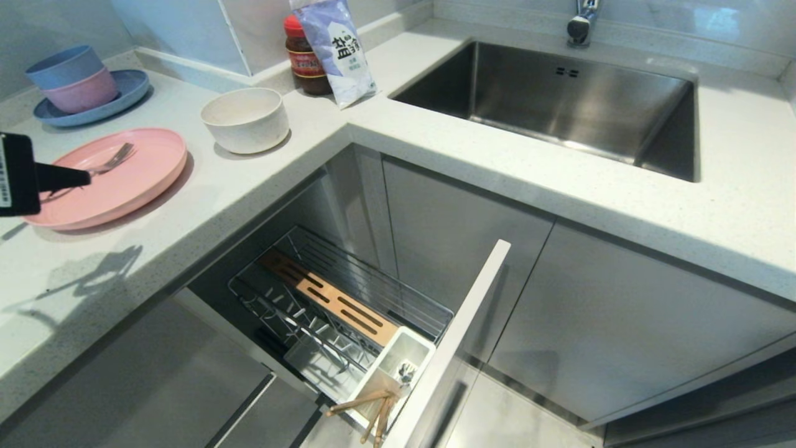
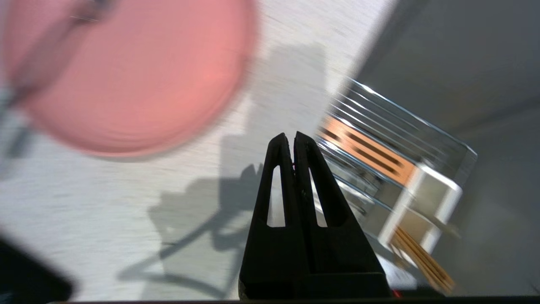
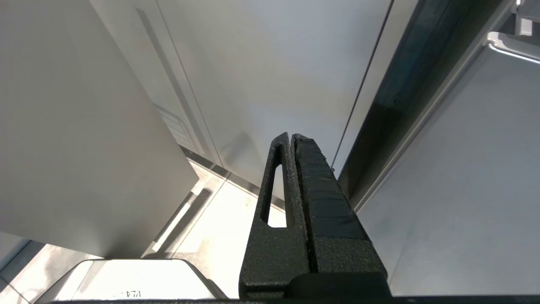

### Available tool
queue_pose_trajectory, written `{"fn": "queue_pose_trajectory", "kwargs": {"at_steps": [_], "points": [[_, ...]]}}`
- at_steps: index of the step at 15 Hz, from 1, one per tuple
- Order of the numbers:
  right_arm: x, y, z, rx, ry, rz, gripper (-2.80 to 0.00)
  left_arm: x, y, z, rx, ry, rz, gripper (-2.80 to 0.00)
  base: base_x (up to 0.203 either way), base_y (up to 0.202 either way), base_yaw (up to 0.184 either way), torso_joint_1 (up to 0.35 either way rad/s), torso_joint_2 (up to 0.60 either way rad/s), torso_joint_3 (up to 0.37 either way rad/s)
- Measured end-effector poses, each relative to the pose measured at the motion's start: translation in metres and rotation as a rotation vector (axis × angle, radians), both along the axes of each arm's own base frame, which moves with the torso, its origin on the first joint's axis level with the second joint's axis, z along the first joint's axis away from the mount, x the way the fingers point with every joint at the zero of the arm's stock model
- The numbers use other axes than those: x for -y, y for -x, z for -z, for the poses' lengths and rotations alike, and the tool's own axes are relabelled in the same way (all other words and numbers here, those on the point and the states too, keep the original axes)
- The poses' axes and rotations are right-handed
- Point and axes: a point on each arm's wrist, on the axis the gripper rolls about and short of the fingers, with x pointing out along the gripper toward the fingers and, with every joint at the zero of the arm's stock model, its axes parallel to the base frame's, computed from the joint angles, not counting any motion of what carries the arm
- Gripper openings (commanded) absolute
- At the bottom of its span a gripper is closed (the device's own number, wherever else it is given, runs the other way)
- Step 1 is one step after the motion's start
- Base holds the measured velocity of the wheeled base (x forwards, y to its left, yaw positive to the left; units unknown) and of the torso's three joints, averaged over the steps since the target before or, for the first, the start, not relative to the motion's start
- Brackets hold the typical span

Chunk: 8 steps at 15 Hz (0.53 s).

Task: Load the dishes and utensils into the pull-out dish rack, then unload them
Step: Pick up the fork and place it in the cupboard

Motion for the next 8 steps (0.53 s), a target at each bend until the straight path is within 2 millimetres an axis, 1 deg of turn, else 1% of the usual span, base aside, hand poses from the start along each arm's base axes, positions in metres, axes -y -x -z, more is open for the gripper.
{"fn": "queue_pose_trajectory", "kwargs": {"at_steps": [3,8], "points": [[0.0,0.0,0.0,0.0,0.0,-0.001,-2.8,-0.026,-0.001,-0.011,0.095,-0.041,-0.157,-2.8,0.0,0.0,0.0,0.0,0.0,0.0],[0.0,0.0,0.0,0.0,0.0,0.0,-2.8,-0.068,-0.015,-0.026,0.214,-0.097,-0.372,-2.8,0.0,0.0,0.0,0.0,0.0,0.0]]}}
